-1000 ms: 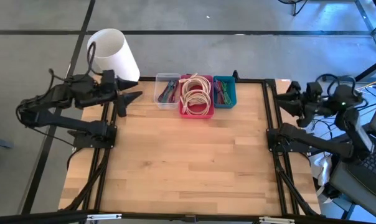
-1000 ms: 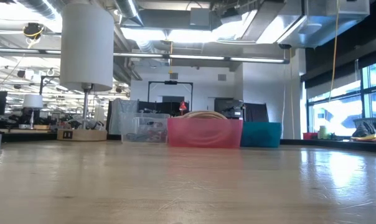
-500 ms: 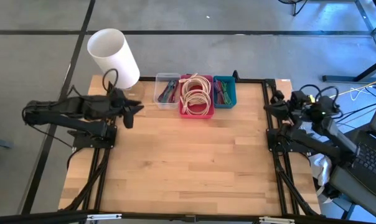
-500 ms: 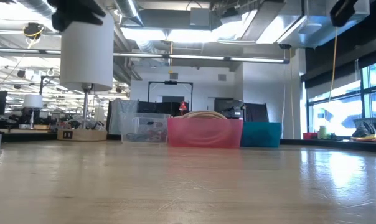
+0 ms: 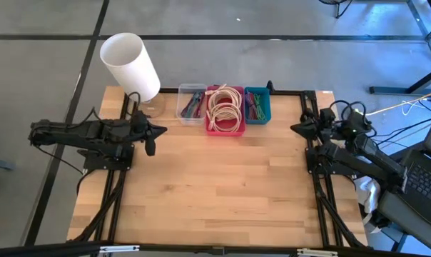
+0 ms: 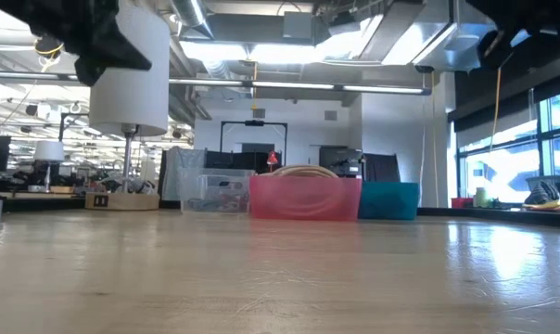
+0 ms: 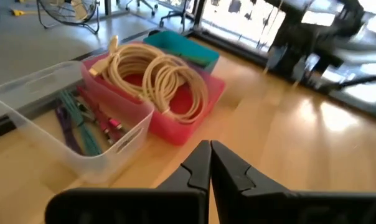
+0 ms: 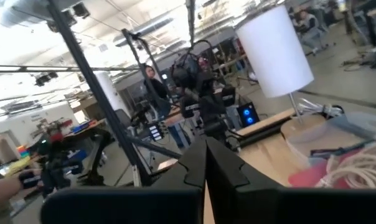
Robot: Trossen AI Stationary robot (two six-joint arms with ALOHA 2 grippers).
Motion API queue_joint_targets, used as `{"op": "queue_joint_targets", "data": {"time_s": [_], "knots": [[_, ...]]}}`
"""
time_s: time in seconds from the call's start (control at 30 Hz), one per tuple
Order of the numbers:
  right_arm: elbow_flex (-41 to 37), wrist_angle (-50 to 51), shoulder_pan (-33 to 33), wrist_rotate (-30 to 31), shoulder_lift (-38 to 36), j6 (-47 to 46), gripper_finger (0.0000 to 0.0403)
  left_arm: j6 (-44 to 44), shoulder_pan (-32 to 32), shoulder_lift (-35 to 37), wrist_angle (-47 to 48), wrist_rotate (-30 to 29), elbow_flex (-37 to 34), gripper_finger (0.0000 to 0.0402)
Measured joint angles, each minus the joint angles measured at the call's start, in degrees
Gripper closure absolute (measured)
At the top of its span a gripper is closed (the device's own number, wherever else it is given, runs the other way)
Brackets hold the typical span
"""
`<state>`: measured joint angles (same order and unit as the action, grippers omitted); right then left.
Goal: Pick & Place USB Port
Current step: Return to Home Position
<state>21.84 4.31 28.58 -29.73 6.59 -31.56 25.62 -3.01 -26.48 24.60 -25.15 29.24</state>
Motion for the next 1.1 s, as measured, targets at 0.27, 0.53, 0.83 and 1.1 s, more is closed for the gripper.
{"op": "queue_joint_targets", "data": {"time_s": [0.27,0.53,0.83,1.1], "knots": [[-0.2,1.6,0.0,4.1,0.0,1.6,0.0377,-7.1,0.0,-0.1,1.4,-0.8,-0.7,0.0399],[-0.2,8.5,0.0,-12.0,0.0,27.3,0.0375,-11.2,0.0,-0.5,-2.8,6.9,-8.8,0.0399],[-0.2,15.2,0.0,-12.5,-0.5,33.5,0.0375,-23.3,0.1,0.7,-27.6,7.3,-20.1,0.0398],[-0.7,17.0,0.0,-8.6,-6.6,35.4,0.0375,-25.7,0.1,8.4,-22.5,5.6,-21.9,0.0397]]}}
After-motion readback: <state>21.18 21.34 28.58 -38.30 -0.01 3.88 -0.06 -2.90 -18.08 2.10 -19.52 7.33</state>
